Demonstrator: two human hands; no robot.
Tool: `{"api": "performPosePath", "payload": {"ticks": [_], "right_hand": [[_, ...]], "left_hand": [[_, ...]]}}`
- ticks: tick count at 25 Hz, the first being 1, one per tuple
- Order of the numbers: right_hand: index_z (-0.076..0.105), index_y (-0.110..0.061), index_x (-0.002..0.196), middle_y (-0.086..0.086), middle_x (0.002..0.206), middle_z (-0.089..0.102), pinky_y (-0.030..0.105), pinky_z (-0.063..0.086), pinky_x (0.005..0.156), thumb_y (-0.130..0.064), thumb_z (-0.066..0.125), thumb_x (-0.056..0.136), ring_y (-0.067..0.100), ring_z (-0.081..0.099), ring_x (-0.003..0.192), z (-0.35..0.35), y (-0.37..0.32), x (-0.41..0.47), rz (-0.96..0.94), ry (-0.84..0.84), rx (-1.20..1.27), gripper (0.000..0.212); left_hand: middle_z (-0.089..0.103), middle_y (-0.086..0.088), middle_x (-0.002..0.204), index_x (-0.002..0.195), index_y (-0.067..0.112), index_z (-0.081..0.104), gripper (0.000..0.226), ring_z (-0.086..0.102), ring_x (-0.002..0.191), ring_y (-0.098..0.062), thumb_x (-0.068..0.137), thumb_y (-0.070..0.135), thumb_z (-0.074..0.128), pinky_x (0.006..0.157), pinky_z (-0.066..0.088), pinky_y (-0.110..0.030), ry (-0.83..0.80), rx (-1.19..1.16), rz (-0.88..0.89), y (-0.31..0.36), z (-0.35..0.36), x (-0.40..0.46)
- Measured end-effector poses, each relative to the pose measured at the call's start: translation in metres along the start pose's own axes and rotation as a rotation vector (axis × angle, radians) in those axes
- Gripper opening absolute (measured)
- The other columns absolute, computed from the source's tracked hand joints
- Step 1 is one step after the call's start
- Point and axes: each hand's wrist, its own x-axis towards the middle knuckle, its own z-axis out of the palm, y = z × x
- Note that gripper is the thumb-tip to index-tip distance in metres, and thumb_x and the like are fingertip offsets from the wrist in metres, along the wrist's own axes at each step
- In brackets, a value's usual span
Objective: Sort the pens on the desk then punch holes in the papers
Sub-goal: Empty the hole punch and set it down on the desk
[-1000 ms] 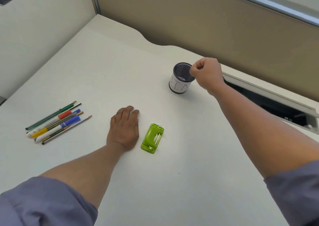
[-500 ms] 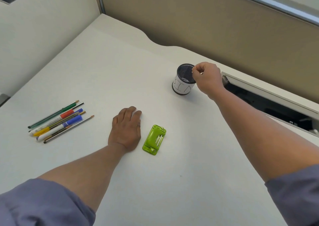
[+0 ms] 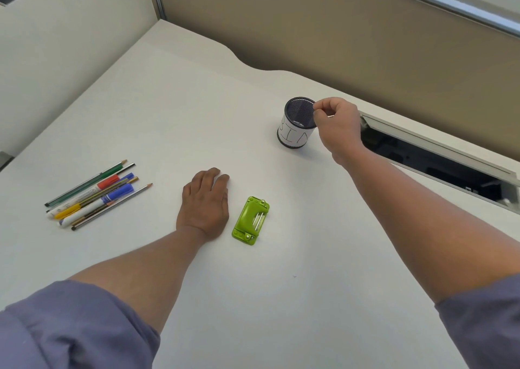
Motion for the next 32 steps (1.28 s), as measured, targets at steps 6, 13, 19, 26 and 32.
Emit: {"api": "performPosePath", "payload": {"ticks": [6, 13, 19, 26, 32], "right_hand": [[0.071, -0.027, 0.075, -0.015, 0.068, 0.065, 0.015, 0.044, 0.055, -0.017, 0.068, 0.084, -0.001, 0.053, 0.057, -0.012, 0.018, -0.062, 0.013, -0.094, 0.070, 0.014], [0.072, -0.028, 0.080, -0.018, 0.077, 0.070, 0.010, 0.042, 0.053, -0.017, 0.068, 0.087, -0.004, 0.056, 0.059, -0.018, 0.073, -0.171, 0.091, -0.479, -0.158, 0.014], [0.071, -0.023, 0.087, -0.014, 0.087, 0.067, 0.032, 0.056, 0.072, -0.022, 0.060, 0.092, 0.005, 0.062, 0.073, -0.036, 0.093, -0.222, 0.016, -0.656, -0.415, 0.013], [0.070, -0.019, 0.107, -0.002, 0.105, 0.061, 0.037, 0.052, 0.082, -0.026, 0.062, 0.092, 0.020, 0.060, 0.089, -0.045, 0.107, -0.247, -0.094, -0.726, -0.554, 0.019], [0.069, -0.011, 0.100, -0.002, 0.100, 0.060, 0.038, 0.053, 0.075, -0.031, 0.057, 0.098, 0.022, 0.058, 0.084, -0.040, 0.113, -0.251, -0.186, -0.673, -0.612, 0.023]], "left_hand": [[0.045, -0.005, 0.148, 0.136, 0.018, 0.052, 0.035, 0.034, 0.139, -0.031, 0.101, 0.021, 0.044, 0.110, 0.029, -0.046, 0.014, -0.011, 0.006, 0.000, 0.001, -0.001], [0.043, -0.005, 0.148, 0.135, 0.020, 0.049, 0.035, 0.031, 0.139, -0.031, 0.101, 0.021, 0.041, 0.112, 0.027, -0.047, 0.023, -0.007, 0.008, 0.000, 0.001, -0.001], [0.043, -0.005, 0.147, 0.134, 0.020, 0.049, 0.033, 0.031, 0.139, -0.032, 0.101, 0.022, 0.042, 0.112, 0.025, -0.048, 0.035, -0.019, 0.020, -0.002, 0.004, -0.001], [0.045, -0.006, 0.146, 0.133, 0.020, 0.051, 0.032, 0.032, 0.138, -0.031, 0.102, 0.022, 0.044, 0.111, 0.026, -0.048, 0.061, -0.039, 0.025, -0.001, 0.004, -0.001], [0.045, -0.006, 0.147, 0.134, 0.019, 0.052, 0.033, 0.033, 0.139, -0.033, 0.102, 0.022, 0.044, 0.111, 0.027, -0.049, 0.061, -0.034, 0.025, 0.000, 0.003, -0.001]]}}
